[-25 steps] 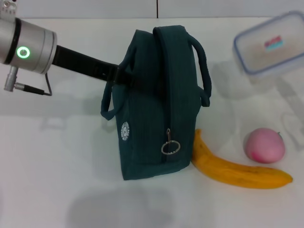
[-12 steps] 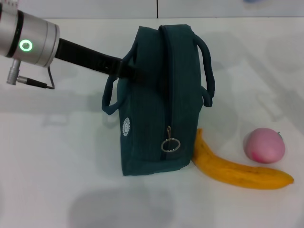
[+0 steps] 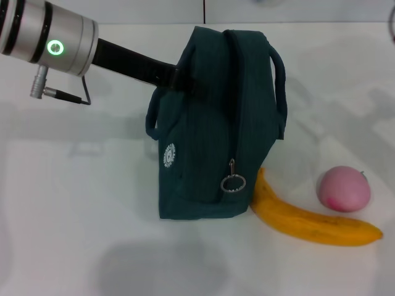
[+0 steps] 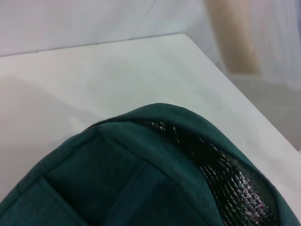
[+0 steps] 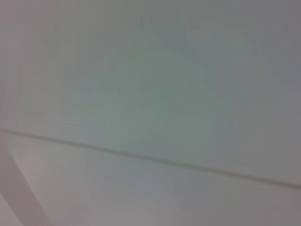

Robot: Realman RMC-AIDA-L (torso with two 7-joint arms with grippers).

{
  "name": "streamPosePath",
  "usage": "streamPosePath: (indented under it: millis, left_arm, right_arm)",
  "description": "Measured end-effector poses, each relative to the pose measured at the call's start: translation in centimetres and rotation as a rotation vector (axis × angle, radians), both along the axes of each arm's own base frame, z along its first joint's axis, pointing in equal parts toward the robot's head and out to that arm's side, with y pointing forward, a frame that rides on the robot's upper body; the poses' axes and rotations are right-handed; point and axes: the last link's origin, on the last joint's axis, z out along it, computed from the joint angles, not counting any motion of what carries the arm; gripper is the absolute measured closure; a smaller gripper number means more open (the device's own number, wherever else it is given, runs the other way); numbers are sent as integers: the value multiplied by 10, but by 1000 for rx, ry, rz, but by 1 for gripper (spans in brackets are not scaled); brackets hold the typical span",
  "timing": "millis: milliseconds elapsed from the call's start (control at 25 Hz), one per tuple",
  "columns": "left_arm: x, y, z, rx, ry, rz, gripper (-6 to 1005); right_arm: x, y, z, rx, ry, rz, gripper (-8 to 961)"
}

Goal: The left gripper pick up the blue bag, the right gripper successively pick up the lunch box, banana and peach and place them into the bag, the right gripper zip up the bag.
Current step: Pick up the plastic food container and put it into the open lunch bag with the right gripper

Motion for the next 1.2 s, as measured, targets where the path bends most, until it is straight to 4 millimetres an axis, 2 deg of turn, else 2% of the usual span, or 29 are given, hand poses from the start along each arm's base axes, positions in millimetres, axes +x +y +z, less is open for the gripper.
streamPosePath:
  millis: [280,480,640,960,1080,1200]
  left_arm:
    - [0,3,-1,9,-14,-5,945]
    - [-2,4,2,15,-17,-2,945]
    - [-4,4,4,20,-15,1,945]
    - [-4,7,7,39,-11,3,945]
    - [-2,8,7,39,-10,-1,945]
    - [-1,9,7,38,-11,-4,945]
  right_arm:
    - [-3,-6,-23,-46,-86,11,855]
    - [5,-13,-32,-86,-144,18,855]
    - [19,-21,-30,-82,-166,3,855]
    - [60,-34,-17,-45,-251,-83,855]
    - [64,-35,-17,-50,-285,-83,855]
    - [58,-30,-21,-66,-311,-69,855]
